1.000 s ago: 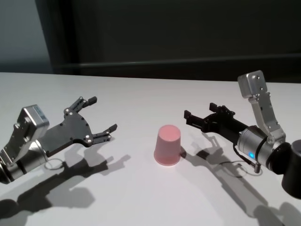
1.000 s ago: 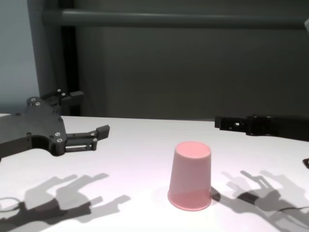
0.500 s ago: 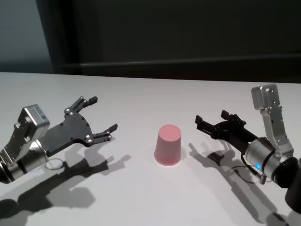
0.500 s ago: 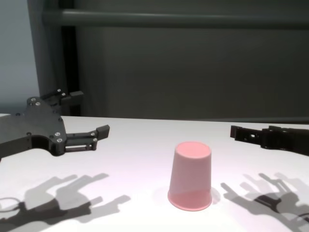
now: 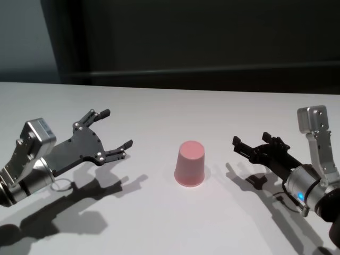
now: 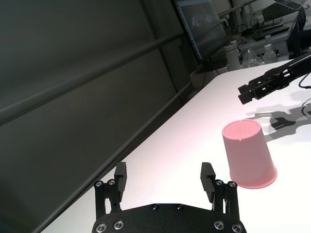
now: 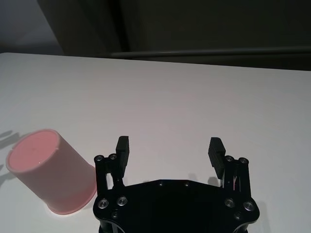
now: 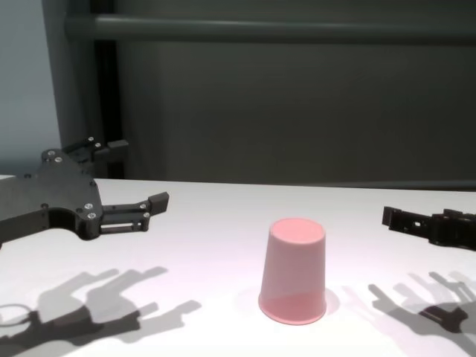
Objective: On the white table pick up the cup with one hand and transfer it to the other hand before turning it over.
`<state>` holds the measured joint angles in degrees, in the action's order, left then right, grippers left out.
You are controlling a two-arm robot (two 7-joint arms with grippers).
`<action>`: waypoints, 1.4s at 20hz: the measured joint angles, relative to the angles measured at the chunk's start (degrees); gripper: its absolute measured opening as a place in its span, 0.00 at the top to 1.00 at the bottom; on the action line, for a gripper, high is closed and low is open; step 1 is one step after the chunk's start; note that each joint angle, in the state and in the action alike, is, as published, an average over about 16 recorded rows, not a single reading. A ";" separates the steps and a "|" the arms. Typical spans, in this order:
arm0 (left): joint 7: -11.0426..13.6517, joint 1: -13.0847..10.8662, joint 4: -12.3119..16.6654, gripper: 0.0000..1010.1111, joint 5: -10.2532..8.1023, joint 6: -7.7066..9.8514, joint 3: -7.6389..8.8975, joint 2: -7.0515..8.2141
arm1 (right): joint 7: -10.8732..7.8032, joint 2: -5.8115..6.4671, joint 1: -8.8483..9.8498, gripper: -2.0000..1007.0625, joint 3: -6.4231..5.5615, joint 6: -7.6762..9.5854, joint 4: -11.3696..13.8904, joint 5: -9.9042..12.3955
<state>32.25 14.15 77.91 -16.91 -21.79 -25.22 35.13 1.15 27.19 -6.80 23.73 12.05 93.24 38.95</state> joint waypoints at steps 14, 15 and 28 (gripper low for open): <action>0.00 0.00 0.00 0.01 0.00 0.00 0.00 0.00 | 0.49 -0.14 1.45 0.01 -1.05 0.41 0.43 -0.03; 0.00 0.00 0.00 0.01 0.00 0.00 0.00 0.00 | 0.48 -0.14 1.41 0.01 -1.02 0.42 0.42 -0.03; 0.00 0.00 0.00 0.01 0.00 0.00 0.00 0.00 | 0.32 -0.10 1.10 0.01 -0.80 0.44 0.35 0.02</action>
<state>32.25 14.15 77.91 -16.91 -21.79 -25.22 35.13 1.47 27.09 -5.70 22.93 12.49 93.59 38.97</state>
